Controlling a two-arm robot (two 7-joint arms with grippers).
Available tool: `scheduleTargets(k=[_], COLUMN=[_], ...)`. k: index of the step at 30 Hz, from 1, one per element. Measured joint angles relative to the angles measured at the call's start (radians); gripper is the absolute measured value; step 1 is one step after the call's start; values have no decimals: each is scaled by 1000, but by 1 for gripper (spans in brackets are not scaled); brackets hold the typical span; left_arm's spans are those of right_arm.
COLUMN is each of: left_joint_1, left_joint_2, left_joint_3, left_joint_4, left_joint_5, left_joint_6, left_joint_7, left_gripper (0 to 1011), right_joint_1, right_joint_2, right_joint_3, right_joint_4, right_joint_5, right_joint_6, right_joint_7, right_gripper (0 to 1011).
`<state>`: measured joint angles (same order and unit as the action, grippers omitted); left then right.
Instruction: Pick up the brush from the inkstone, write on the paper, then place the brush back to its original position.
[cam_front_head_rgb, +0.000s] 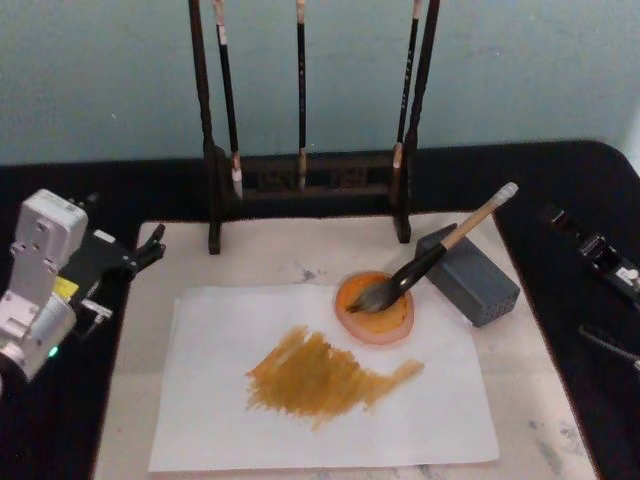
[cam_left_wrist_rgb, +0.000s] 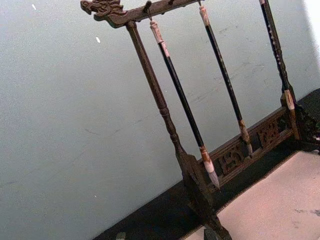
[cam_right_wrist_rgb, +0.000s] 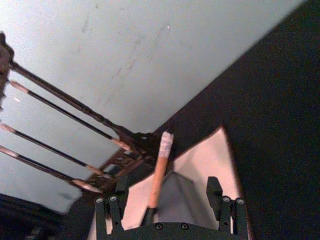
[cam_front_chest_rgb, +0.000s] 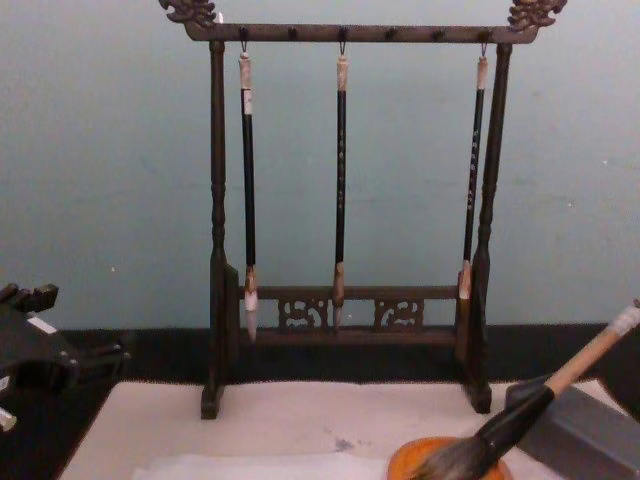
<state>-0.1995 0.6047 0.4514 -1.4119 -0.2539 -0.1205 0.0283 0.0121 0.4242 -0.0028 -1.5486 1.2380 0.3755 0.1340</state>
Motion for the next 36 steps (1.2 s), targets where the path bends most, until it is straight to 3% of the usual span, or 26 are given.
scheduleTargets(k=[1,5,13,21,27,36], left_joint_1=[0,0,0,0,0,0], left_joint_2=[0,0,0,0,0,0], left_joint_3=[0,0,0,0,0,0], left_joint_4=[0,0,0,0,0,0], left_joint_5=[0,0,0,0,0,0], left_joint_6=[0,0,0,0,0,0], left_joint_7=[0,0,0,0,0,0], left_gripper=[1010,1010,1010,1010,1010,1010], right_joint_1=[0,6,9,34,142,299], right_joint_2=[-8,-20,-29,-29,-41,-72], right_joint_3=[10,18,15,-5,-72,-173], right_joint_4=[6,21,37,75,192,369], right_joint_5=[42,110,175,194,185,147], right_joint_6=[25,61,74,69,57,29], right_joint_7=[1,4,-10,-30,-31,21], right_gripper=[1000,1000,1000,1000,1000,1000])
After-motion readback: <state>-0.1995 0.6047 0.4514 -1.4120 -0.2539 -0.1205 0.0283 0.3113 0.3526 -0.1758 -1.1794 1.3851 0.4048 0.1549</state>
